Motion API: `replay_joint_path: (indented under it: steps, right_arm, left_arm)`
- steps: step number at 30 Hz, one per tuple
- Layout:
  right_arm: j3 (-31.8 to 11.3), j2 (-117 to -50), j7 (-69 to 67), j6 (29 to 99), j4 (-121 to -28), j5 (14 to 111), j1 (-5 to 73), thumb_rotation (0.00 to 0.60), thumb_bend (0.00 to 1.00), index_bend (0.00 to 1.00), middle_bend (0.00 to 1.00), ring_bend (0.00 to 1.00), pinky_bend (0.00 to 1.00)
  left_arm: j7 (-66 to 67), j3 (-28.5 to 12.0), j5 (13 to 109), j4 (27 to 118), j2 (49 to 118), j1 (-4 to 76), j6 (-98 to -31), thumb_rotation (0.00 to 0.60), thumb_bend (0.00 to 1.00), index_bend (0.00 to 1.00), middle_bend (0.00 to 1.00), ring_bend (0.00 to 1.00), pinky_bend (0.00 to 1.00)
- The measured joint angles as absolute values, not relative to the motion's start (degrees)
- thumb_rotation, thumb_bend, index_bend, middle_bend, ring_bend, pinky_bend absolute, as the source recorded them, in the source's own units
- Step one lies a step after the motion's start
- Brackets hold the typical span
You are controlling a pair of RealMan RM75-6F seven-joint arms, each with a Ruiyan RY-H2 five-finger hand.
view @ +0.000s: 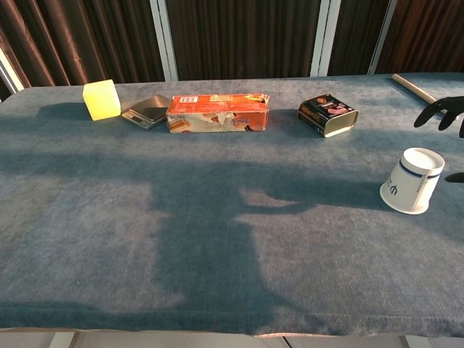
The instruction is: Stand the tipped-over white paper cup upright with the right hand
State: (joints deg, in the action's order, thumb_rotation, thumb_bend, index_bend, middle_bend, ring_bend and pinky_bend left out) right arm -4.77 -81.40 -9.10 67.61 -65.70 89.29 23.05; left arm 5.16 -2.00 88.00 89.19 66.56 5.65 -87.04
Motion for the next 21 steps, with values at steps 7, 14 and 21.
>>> replay_joint_path:
  steps: [7, 14, 21]
  right_arm:
    - [-4.5, -83.1, -7.8, 65.9, -64.2, 88.1, 24.2, 0.6, 0.26, 0.51, 0.42, 0.44, 0.58]
    - [-4.2, -84.5, -6.6, 65.9, -62.3, 87.5, 24.5, 0.6, 0.38, 0.62, 0.49, 0.53, 0.67]
    - [-4.3, -85.8, -6.1, 67.5, -60.9, 87.2, 24.3, 0.6, 0.43, 0.68, 0.53, 0.57, 0.69]
  left_arm:
    - [4.9, -2.0, 88.0, 89.3, 66.4, 5.5, -87.2, 0.6, 0.39, 0.16, 0.05, 0.02, 0.25]
    - [4.6, -2.0, 88.0, 89.4, 66.3, 5.6, -87.0, 0.6, 0.39, 0.17, 0.05, 0.03, 0.25]
    - [4.6, -1.9, 88.0, 89.6, 66.2, 5.6, -86.8, 0.6, 0.39, 0.18, 0.05, 0.03, 0.25]
